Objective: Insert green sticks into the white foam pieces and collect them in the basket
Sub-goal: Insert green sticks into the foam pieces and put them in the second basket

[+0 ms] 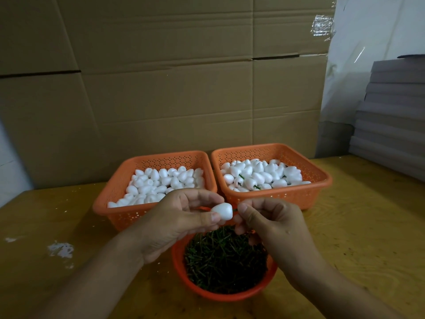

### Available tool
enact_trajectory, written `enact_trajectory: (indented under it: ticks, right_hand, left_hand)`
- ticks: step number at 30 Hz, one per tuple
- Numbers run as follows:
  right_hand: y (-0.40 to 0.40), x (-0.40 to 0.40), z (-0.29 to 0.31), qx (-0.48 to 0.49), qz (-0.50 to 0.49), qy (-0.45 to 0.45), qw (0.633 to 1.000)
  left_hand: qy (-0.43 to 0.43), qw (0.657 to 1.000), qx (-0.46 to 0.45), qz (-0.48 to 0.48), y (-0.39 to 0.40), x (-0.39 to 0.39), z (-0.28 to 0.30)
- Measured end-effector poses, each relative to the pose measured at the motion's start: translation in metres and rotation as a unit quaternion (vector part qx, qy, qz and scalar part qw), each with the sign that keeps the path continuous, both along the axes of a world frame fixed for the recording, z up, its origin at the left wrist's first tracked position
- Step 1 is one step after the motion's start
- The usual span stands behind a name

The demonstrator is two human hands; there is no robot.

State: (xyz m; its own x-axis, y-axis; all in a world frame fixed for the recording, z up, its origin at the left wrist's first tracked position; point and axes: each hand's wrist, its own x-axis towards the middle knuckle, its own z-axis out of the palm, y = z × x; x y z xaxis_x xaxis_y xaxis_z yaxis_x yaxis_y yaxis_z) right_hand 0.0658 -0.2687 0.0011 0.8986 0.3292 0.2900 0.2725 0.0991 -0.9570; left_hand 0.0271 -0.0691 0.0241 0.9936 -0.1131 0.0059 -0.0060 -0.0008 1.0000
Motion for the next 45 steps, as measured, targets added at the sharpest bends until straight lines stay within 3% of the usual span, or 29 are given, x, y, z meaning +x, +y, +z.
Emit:
enact_trajectory:
  ticks: [11,24,35,40,45]
  right_hand:
    - [0.0,-0.0002,-0.0033,-0.023,0.008,-0.033,0.999]
    - [0.0002,-0.0015,-0.002,-0.015,0.038,0.026,0.999]
    - [0.0025,-0.0041,0.0001,-0.079,0.066,0.02,0.994]
    - [0.0032,-0.0041,-0.0011,-0.05,0.035,0.029,0.998]
    - [0.0034,-0.0039,-0.0016,-0.06,0.023,0.03,0.998]
  left_hand:
    - [-0.013,1.0,0.015,-0.007,-0.0013,-0.0026,0.0048]
    - [-0.034,0.998,0.051,0.014,-0.0019,-0.0018,0.0047]
    - [-0.042,0.998,0.037,0.015,-0.0015,-0.0011,0.0037]
    - [-0.046,0.999,0.001,0.021,-0.0044,-0.0007,0.0015]
    - [-0.056,0.998,0.031,0.006,-0.0067,-0.0006,0.0006]
